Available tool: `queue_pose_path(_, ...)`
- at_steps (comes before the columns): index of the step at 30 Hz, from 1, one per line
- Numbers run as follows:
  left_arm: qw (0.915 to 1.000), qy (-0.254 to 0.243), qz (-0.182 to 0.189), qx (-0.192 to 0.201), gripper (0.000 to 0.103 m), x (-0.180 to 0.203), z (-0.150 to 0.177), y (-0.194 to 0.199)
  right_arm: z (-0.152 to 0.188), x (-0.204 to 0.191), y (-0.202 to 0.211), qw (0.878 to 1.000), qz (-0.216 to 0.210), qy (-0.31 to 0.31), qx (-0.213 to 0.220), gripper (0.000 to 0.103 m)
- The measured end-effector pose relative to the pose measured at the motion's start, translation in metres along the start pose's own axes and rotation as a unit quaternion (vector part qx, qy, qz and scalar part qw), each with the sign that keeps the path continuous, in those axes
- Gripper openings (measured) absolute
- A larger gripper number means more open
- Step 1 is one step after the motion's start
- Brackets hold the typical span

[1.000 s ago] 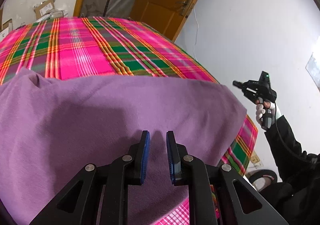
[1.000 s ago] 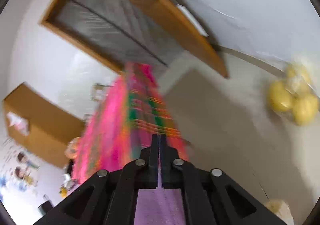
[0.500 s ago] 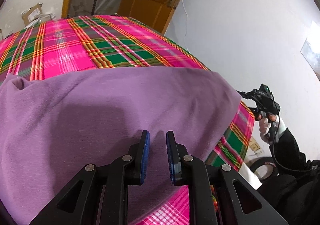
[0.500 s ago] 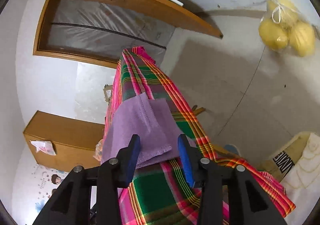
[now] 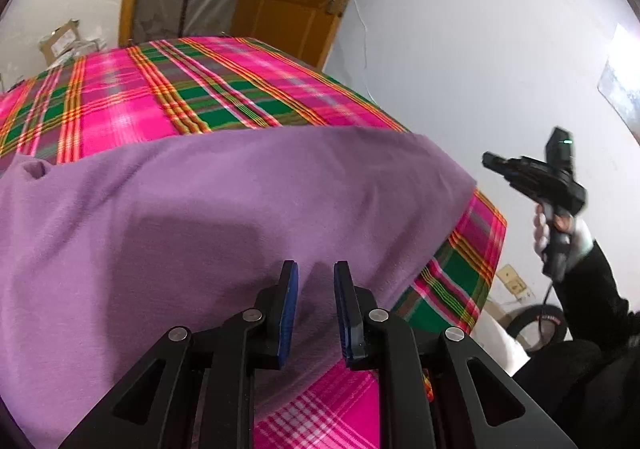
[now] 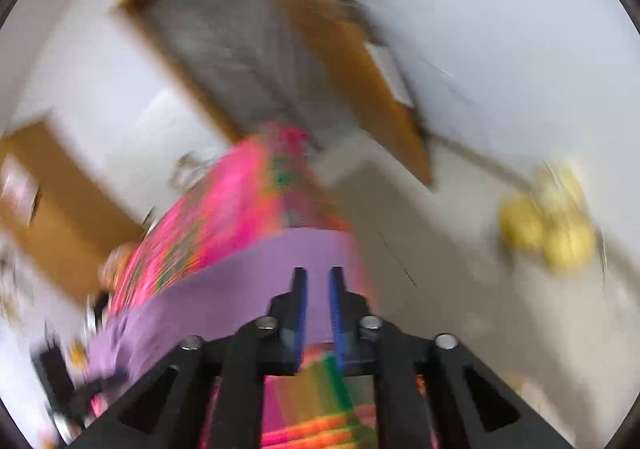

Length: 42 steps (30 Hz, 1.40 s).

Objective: Fold clothes

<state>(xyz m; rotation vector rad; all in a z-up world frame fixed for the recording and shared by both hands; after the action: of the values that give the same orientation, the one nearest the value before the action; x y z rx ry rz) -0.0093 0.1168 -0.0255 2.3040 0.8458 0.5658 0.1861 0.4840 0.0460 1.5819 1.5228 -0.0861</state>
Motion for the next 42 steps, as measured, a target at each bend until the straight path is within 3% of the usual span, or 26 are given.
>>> queue_pose_path(2, 1.0000, 0.001, -0.005, -0.002, 0.019, -0.002, 0.004, 0.003, 0.028, -0.048, -0.022, 0.997, -0.025, 0.066, -0.044, 0.016)
queue_pose_path(5, 0.9999, 0.004, -0.010, -0.007, 0.019, -0.003, 0.014, 0.006, 0.075, -0.101, -0.055, 0.980, -0.025, 0.179, -0.078, 0.016)
queue_pose_path(7, 0.9999, 0.004, -0.011, -0.005, 0.019, -0.002, 0.020, 0.009, 0.095, -0.122, -0.070, 0.974, -0.058, 0.195, -0.094, 0.016)
queue_pose_path(12, 0.9998, -0.011, -0.019, 0.000, 0.019, -0.003, 0.030, 0.016, 0.124, -0.120, -0.080, 0.959, -0.047, 0.255, -0.117, 0.010)
queue_pose_path(14, 0.9994, -0.010, -0.032, 0.004, 0.019, -0.009, 0.032, 0.021, 0.120, -0.110, -0.075, 0.960, -0.035, 0.251, -0.120, 0.005)
queue_pose_path(19, 0.9970, 0.049, -0.054, 0.026, 0.019, -0.045, 0.041, 0.036, 0.105, -0.105, -0.073, 0.964, 0.013, 0.239, -0.115, 0.006)
queue_pose_path(24, 0.9906, 0.081, -0.105, 0.035, 0.016, -0.069, 0.048, 0.053, 0.101, -0.142, -0.086, 0.963, -0.018, 0.240, -0.123, 0.011)
queue_pose_path(27, 0.9855, 0.108, -0.124, 0.042, 0.016, -0.085, 0.051, 0.065, 0.093, -0.162, -0.112, 0.967, -0.032, 0.210, -0.142, 0.017)
queue_pose_path(31, 0.9822, 0.119, -0.141, 0.034, 0.016, -0.096, 0.062, 0.076, 0.087, -0.180, -0.156, 0.961, -0.021, 0.216, -0.171, 0.018)
queue_pose_path(34, 0.9822, 0.119, -0.141, 0.036, 0.016, -0.093, 0.070, 0.083, 0.084, -0.187, -0.187, 0.949, 0.005, 0.249, -0.193, 0.017)
queue_pose_path(36, 0.9823, 0.117, -0.141, 0.036, 0.016, -0.090, 0.075, 0.089, 0.073, -0.185, -0.198, 0.952, 0.012, 0.245, -0.186, 0.006)
queue_pose_path(37, 0.9824, 0.117, -0.142, 0.035, 0.016, -0.090, 0.077, 0.092, 0.064, -0.180, -0.202, 0.955, 0.035, 0.236, -0.176, 0.005)
queue_pose_path(38, 0.9824, 0.116, -0.143, 0.033, 0.016, -0.089, 0.080, 0.095, 0.055, -0.176, -0.203, 0.957, 0.064, 0.233, -0.158, 0.011)
queue_pose_path(40, 0.9821, 0.115, -0.146, 0.031, 0.016, -0.086, 0.084, 0.100, 0.049, -0.176, -0.192, 0.962, 0.045, 0.231, -0.139, 0.013)
queue_pose_path(42, 0.9820, 0.113, -0.148, 0.032, 0.016, -0.084, 0.086, 0.103, 0.059, -0.185, -0.174, 0.961, -0.018, 0.233, -0.146, 0.013)
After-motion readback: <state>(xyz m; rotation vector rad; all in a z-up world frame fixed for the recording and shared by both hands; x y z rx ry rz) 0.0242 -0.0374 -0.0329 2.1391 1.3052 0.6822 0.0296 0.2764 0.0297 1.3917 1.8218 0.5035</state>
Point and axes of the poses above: each gripper's, at about its wrist camera, not at the fingertips, and y roughly against the way its jaws point, x to its right, z to its underside, the point moved 5 cm from there along -y, roughly the way its jaws point, and after that the axes turned 11 degrees about -y, right-handed, at the moved point
